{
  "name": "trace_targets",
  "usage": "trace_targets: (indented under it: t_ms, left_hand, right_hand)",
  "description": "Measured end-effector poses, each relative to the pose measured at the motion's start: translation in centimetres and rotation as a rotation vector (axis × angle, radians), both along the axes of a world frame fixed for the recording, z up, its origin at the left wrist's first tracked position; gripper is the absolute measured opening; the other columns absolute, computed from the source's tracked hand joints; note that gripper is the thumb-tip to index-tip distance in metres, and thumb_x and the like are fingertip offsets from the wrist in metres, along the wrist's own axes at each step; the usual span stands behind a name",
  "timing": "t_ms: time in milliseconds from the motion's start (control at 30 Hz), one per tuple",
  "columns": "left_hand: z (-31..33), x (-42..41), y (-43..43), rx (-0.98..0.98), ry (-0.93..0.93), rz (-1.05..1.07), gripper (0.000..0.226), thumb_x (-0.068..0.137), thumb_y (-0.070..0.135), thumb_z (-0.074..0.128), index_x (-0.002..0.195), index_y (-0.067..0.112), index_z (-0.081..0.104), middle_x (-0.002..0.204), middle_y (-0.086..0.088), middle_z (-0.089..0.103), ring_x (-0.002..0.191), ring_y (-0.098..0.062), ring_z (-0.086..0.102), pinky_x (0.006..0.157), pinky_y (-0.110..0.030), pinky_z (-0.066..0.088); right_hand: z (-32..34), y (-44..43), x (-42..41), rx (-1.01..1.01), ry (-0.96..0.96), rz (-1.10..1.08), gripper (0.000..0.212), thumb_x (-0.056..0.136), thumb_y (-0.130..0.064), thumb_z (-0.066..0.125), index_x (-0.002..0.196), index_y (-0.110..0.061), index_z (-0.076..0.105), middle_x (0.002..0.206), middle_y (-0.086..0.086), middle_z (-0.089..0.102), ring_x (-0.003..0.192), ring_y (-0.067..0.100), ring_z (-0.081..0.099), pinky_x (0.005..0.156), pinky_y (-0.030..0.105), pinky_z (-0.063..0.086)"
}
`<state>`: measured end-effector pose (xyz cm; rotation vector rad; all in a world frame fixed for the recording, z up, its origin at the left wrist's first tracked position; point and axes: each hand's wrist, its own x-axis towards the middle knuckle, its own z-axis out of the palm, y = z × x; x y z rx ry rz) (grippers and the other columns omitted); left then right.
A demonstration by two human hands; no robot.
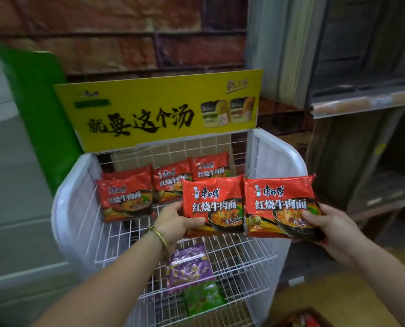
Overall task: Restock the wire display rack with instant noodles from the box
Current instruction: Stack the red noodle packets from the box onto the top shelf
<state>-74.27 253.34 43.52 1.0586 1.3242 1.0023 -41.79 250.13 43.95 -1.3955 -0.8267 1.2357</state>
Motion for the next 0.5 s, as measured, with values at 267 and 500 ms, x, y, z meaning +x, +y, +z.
trace_targets:
  t_ms: [267, 500]
  left_hand:
    - [-1.1, -5.4, 3.6, -0.025, 0.037, 0.166, 0.048, 0.069, -0.001, 0.084, 0.112, 0.011, 0.065, 0.1, -0.004, 0.076, 0.096, -0.024, 0.072, 0.09, -0.043, 0.057]
    - [-1.8, -9.1, 6.9, -0.027, 0.097, 0.242, 0.042, 0.068, 0.006, 0.087, 0.106, 0.014, 0.069, 0.097, -0.002, 0.076, 0.094, -0.023, 0.071, 0.093, -0.044, 0.056]
  right_hand:
    - [0.6, 6.8, -5.2, -0.021, -0.048, 0.144, 0.028, 0.091, -0.008, 0.066, 0.119, -0.01, 0.062, 0.101, 0.012, 0.076, 0.099, 0.032, 0.071, 0.094, 0.049, 0.053]
    - [-0.6, 12.0, -8.7, -0.043, -0.122, 0.186, 0.031, 0.089, -0.007, 0.067, 0.119, -0.011, 0.061, 0.104, 0.012, 0.075, 0.099, 0.032, 0.07, 0.09, 0.047, 0.054]
